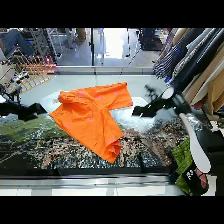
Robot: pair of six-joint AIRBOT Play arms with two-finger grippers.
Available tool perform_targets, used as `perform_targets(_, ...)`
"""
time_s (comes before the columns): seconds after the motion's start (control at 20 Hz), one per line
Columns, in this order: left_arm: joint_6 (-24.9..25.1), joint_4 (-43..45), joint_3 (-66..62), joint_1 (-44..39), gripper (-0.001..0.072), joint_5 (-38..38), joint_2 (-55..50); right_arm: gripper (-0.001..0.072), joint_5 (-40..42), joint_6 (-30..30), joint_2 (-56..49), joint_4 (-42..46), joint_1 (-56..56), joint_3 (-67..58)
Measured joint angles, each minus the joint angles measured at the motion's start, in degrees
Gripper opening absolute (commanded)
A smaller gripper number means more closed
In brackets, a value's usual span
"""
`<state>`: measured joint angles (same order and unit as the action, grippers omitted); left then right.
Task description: Fold the clothes and pants, and hang the long-sleeved shirts on hangers.
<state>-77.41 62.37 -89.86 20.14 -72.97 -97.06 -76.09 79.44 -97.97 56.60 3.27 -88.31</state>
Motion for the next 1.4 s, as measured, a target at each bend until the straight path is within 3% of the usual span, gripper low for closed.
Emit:
perform_targets(0.15, -0.26, 2.32, 0.44, 0.02, 0.0625, -6.99, 0.0, 0.0697, -0.28, -0.9, 0.44, -6.12, 3.34, 10.56)
perform_targets(0.3, -0.24, 1.27, 0.57, 0.0, 0.0625, -10.45, 0.0, 0.0683, 6.01, -2.69, 0.07, -9.6, 5.79, 16.06)
perform_targets(0.35, -0.07, -0.11, 0.59, -0.02, 0.0607, -11.17, 0.0, 0.0591, 8.44, -3.48, -0.52, -10.84, 6.36, 16.7)
perform_targets(0.4, 0.28, -1.68, 0.63, -0.07, 0.0591, -11.63, 0.0, 0.0422, 10.47, -4.5, -1.31, -12.33, 6.86, 16.83)
perform_targets(0.45, 0.66, -3.15, 0.66, -0.11, 0.0588, -11.93, 0.0, 0.0034, 11.74, -5.77, -2.27, -13.94, 7.48, 16.52)
perform_targets(0.5, 0.94, -4.31, 0.66, -0.2, 0.0588, -12.17, 0.0, 0.001, 12.55, -6.73, -3.17, -15.08, 8.07, 15.74)
perform_targets(0.6, 1.33, -5.64, 0.83, -0.44, 0.0589, -12.28, 0.0, 0.0008, 15.02, -7.3, -4.24, -13.46, 8.35, 12.24)
perform_targets(0.7, 1.53, -6.6, 1.68, -0.74, 0.0589, -12.31, 0.0, 0.0012, 17.49, -2.51, -4.48, -3.89, 7.26, 6.1)
perform_targets(0.75, 1.55, -6.71, 2.51, -0.96, 0.0589, -11.93, 0.0, 0.012, 19.28, 1.29, -4.52, 2.73, 6.16, 2.51)
perform_targets(0.8, 1.6, -7.1, 3.67, -1.31, 0.0589, -10.93, 0.0, 0.0538, 21.59, 4.28, -4.57, 8.11, 4.87, -0.57)
perform_targets(0.85, 1.7, -7.54, 5.25, -1.84, 0.0589, -9.55, 0.0, 0.0679, 23.91, 6.73, -4.59, 12.15, 3.39, -3.43)
perform_targets(0.9, 1.7, -8.13, 7.02, -2.45, 0.0589, -7.74, -0.02, 0.0594, 25.35, 8.31, -4.57, 14.69, 2.03, -5.66)
perform_targets(1.05, 1.49, -9.49, 11.3, -4.15, 0.0589, -2.25, -0.11, 0.0537, 20.79, 11.21, -4.39, 18.99, -2.82, -9.55)
perform_targets(1.1, 1.01, -9.77, 12.13, -4.52, 0.0589, -0.57, -0.13, 0.0485, 17.33, 11.17, -4.13, 19.28, -4.66, -9.64)
perform_targets(1.2, -0.26, -10.14, 13.09, -4.81, 0.0589, 2.93, -0.17, 0.0506, 9.68, 8.76, -2.34, 16.02, -8.09, -6.51)
perform_targets(1.3, -2.01, -10.49, 13.53, -4.7, 0.0589, 6.78, -0.2, 0.0582, 5.03, 5.49, 2.12, 10.05, -10.58, 1.86)
perform_targets(1.4, -3.17, -10.49, 13.75, -4.48, 0.0589, 10.71, -0.37, 0.0586, 2.82, 1.95, 8.11, 2.01, -11.58, 13.66)
